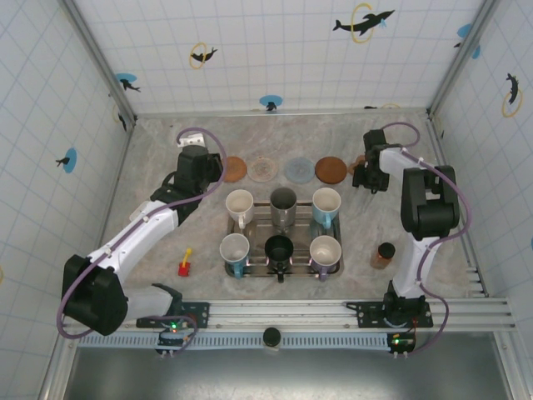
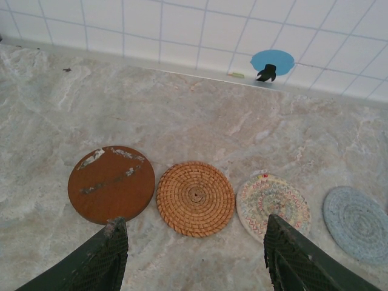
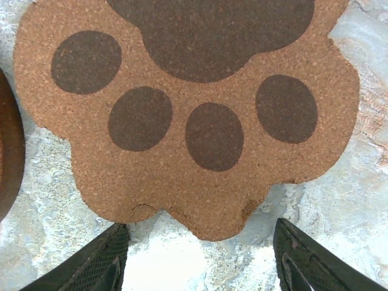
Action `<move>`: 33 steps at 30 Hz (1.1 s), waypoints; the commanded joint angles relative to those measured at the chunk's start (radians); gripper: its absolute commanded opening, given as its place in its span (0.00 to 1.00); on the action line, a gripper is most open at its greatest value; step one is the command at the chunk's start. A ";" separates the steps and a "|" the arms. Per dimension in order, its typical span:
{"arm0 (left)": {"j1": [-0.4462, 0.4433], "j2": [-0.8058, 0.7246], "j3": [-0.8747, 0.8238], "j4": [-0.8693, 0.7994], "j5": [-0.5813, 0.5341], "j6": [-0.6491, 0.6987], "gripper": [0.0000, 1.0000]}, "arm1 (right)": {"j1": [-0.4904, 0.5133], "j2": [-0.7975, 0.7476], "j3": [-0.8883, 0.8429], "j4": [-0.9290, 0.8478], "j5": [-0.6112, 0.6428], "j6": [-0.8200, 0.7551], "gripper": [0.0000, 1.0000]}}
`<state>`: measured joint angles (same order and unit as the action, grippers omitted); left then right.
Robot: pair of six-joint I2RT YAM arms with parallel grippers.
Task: Place the cup by the coaster
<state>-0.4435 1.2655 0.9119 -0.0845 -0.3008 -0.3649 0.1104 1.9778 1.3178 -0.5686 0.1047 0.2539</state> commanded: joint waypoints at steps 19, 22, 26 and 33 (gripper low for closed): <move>0.052 0.083 0.042 -0.054 0.023 -0.023 0.62 | 0.080 -0.201 0.053 -0.085 0.045 0.007 0.65; 0.055 0.089 0.036 -0.034 0.043 -0.024 0.62 | 0.112 -0.237 0.069 -0.088 0.044 0.006 0.65; 0.064 0.101 0.030 -0.020 0.060 -0.029 0.62 | 0.158 -0.266 0.100 -0.091 0.035 0.006 0.65; 0.096 0.157 0.028 -0.012 0.081 -0.049 0.62 | 0.232 -0.280 0.155 -0.103 0.034 0.006 0.65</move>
<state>-0.3630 1.3994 0.9184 -0.1074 -0.2401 -0.3889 0.3241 1.7405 1.4300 -0.6479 0.1345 0.2543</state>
